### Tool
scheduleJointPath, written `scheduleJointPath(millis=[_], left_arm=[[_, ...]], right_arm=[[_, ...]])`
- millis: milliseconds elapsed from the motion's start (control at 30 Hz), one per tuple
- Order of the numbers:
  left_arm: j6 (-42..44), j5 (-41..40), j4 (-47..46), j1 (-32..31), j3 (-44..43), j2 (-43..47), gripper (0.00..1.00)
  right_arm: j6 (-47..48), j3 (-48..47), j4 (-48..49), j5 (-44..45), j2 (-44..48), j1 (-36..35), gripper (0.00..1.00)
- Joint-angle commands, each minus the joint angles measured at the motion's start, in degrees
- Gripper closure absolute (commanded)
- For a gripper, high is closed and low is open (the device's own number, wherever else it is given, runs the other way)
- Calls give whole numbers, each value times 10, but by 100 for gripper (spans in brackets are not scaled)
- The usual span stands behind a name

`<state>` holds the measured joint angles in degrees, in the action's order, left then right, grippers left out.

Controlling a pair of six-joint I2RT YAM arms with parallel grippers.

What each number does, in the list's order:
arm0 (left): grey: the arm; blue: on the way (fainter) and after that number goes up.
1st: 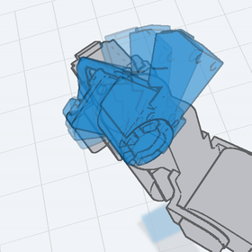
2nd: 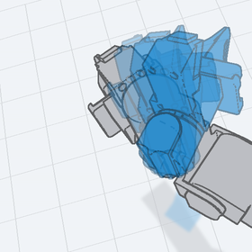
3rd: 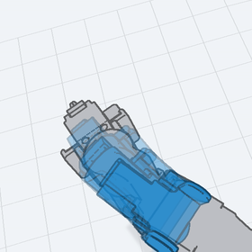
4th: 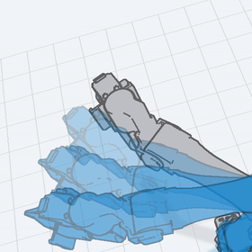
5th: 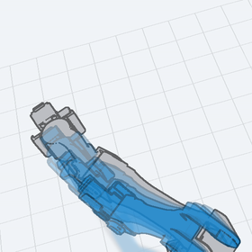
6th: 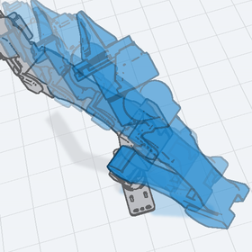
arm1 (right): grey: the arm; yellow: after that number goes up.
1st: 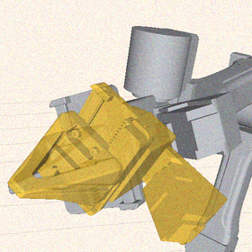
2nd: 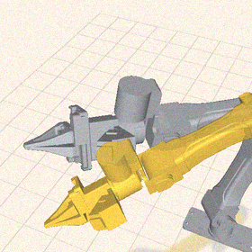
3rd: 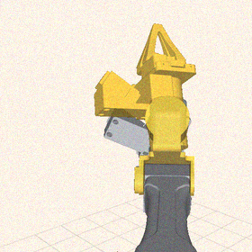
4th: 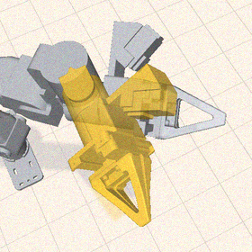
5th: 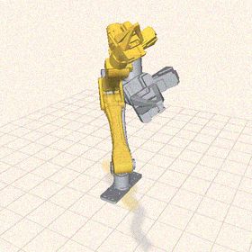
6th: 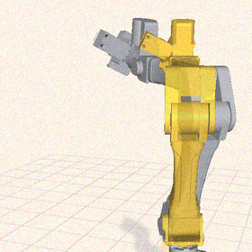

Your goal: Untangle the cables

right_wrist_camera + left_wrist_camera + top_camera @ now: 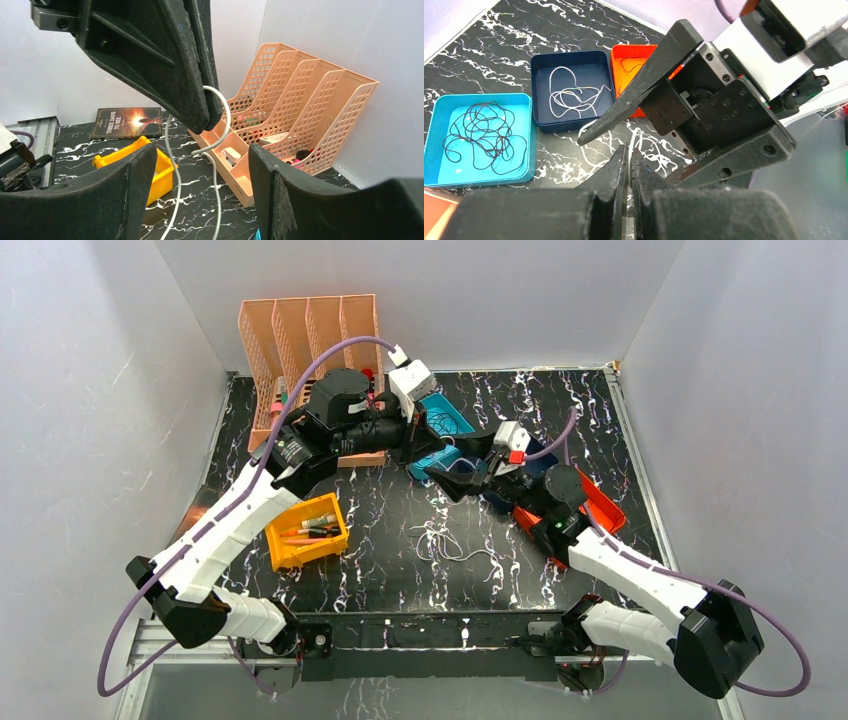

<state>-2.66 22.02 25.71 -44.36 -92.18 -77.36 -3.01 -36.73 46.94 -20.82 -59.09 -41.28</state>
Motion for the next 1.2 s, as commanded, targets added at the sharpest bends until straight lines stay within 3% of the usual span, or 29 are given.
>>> scheduleJointPath(millis=[0, 167, 633, 700, 733, 967, 1167], left_arm=[[-10, 25, -14, 2, 7, 28, 100], [-15, 29, -25, 3, 18, 39, 100], [-22, 21, -40, 2, 31, 46, 100], [-24, 14, -43, 2, 34, 51, 99], [-24, 12, -44, 2, 36, 52, 98], [-27, 2, -52, 2, 40, 56, 58], [-31, -6, -56, 2, 51, 57, 45]], right_arm=[[-8, -28, 72, 2, -16, -2, 27], [-21, -27, 91, 8, -33, -1, 40], [-32, -21, 57, 38, -17, -1, 99], [-31, -18, 51, 48, -10, -2, 100], [-31, -16, 50, 53, -7, -1, 100], [-28, -20, 5, 75, 12, -1, 100], [-43, -49, -112, 166, 34, -1, 100]])
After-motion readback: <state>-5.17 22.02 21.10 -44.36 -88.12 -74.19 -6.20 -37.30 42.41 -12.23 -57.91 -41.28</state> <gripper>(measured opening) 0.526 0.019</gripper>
